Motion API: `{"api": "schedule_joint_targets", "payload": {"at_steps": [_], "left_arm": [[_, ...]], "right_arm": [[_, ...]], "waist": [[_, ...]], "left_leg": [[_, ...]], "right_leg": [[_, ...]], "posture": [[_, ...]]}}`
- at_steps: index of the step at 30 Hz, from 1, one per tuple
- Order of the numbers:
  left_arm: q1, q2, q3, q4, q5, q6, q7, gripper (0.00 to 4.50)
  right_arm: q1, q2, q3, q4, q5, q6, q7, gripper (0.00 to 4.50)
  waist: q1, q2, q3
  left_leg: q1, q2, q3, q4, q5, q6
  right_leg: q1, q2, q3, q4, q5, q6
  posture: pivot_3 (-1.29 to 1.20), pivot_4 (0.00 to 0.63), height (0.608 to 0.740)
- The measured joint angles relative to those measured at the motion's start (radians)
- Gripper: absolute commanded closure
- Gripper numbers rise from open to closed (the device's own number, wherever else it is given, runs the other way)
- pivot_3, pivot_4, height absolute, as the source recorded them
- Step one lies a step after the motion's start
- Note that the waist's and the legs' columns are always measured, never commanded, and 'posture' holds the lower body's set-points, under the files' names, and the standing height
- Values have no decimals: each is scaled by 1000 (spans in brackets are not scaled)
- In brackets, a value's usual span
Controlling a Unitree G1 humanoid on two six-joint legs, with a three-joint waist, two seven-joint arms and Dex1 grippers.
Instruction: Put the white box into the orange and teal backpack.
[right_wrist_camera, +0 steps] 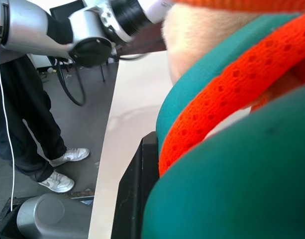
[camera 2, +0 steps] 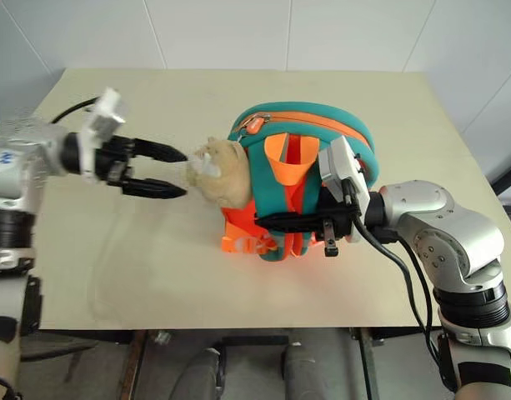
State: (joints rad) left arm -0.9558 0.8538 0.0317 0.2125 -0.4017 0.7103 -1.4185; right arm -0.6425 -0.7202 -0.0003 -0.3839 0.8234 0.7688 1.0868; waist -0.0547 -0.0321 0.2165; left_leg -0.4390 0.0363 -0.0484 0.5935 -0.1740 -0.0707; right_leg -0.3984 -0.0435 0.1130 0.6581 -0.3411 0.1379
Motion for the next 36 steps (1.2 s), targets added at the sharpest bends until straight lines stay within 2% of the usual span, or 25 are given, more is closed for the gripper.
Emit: {"api": "schedule_joint_targets", "payload": {"at_steps": [5, 8, 10, 13, 15, 22, 25, 31, 36], "left_arm": [[43, -68, 132, -233, -184, 189, 142, 28], [92, -155, 146, -324, -247, 252, 249, 28], [115, -180, 145, -363, -276, 280, 291, 28], [120, -238, 135, -414, -302, 287, 369, 646], [121, -258, 116, -423, -309, 296, 403, 1255], [119, -212, 112, -430, -351, 352, 442, 3191], [104, -183, 112, -410, -360, 361, 443, 3713], [66, -123, 97, -338, -357, 362, 441, 3830], [15, -71, 35, -225, -308, 331, 419, 3831]], "right_arm": [[-4, 5, 12, 17, -17, -11, 18, 4500], [-8, 9, 25, 36, -27, -25, 31, 4500], [-9, 10, 29, 37, -29, -26, 37, 4500], [-9, 10, 31, 45, -36, -30, 45, 4500], [-10, 12, 32, 48, -44, -35, 48, 4500], [0, 50, 27, 55, -44, -63, 45, 4500], [24, 79, 17, 55, -33, -79, 38, 4500], [63, 112, -10, 53, -19, -123, 30, 4500], [96, 115, -12, 51, -19, -141, 29, 4500]], "waist": [[24, 0, 0], [23, 0, 0], [20, 0, 0], [18, 0, 0], [18, 0, 0], [14, 0, 0], [14, 0, 0], [9, 0, 0], [4, 0, 0]], "left_leg": [[2, -1, -1, 3, 0, 0], [2, -1, -1, 5, 0, 1], [2, -1, -1, 5, 1, 1], [3, -1, -1, 4, 1, 1], [2, -1, -1, 4, 1, 1], [2, -1, -1, 4, 1, 1], [2, -2, -1, 4, 0, 1], [3, -2, -1, 3, 1, 1], [3, -2, -1, 3, 1, 1]], "right_leg": [[5, -1, -1, -2, 1, 1], [5, -1, -1, -1, 2, 2], [5, -1, -1, -1, 2, 2], [5, -1, -1, -1, 2, 2], [5, -1, 0, -1, 2, 2], [5, -1, 0, -2, 2, 2], [5, -1, 0, -2, 2, 2], [5, -1, 0, -2, 2, 2], [5, -1, 0, -2, 2, 2]], "posture": [[0, 150, 740], [0, 150, 740], [0, 150, 740], [0, 150, 740], [0, 150, 740], [0, 150, 740], [0, 150, 740], [0, 150, 740], [0, 150, 740]]}}
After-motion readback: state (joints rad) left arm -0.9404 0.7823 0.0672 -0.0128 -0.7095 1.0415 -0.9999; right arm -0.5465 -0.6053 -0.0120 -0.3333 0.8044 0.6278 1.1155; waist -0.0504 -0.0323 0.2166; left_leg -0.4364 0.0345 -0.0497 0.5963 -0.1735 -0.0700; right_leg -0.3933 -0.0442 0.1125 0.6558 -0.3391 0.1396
